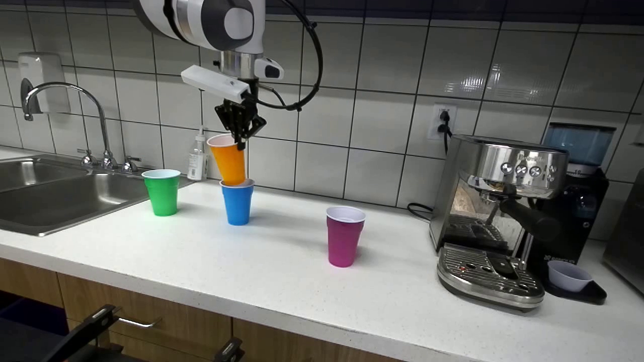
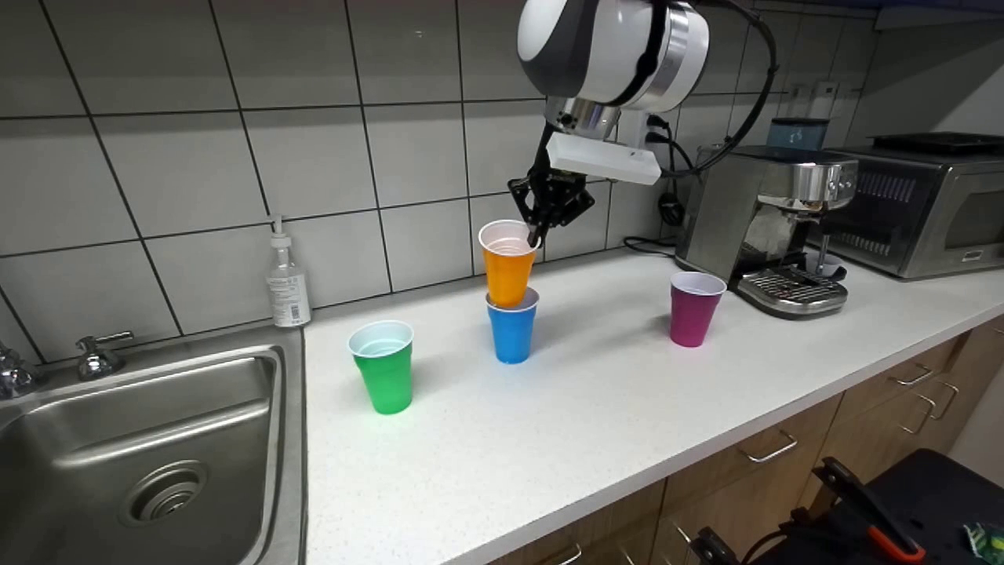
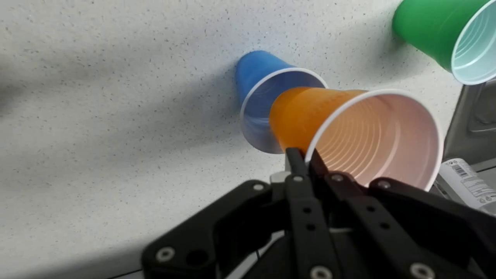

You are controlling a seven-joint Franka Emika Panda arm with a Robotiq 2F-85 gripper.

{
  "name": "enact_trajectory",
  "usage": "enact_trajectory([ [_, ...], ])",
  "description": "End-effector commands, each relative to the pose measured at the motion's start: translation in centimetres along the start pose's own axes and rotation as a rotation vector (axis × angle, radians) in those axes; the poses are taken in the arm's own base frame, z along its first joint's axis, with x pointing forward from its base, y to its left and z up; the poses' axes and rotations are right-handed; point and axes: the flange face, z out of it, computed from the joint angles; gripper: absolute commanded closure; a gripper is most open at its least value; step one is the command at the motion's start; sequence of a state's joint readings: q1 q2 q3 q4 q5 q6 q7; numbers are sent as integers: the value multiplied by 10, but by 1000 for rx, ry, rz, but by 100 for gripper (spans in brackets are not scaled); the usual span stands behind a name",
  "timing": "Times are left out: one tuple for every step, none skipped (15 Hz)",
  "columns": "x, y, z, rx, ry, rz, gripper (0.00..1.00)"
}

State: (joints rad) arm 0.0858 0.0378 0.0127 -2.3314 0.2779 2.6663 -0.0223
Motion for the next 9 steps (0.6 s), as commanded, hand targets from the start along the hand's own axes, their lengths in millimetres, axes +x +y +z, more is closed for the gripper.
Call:
enact_trajectory([
  [9, 1, 8, -17, -5, 27, 99],
  [9, 1, 11, -19, -9, 33, 99],
  [9, 1, 14, -21, -16, 37, 99],
  [9, 2, 17, -24, -19, 42, 99],
  [9, 2, 20, -26, -21, 45, 99],
  [9, 3, 23, -30, -20, 53, 99],
  [10, 4, 26, -36, -17, 64, 99],
  [10, 4, 28, -39, -17, 74, 99],
  [11, 4, 29, -43, -17, 81, 99],
])
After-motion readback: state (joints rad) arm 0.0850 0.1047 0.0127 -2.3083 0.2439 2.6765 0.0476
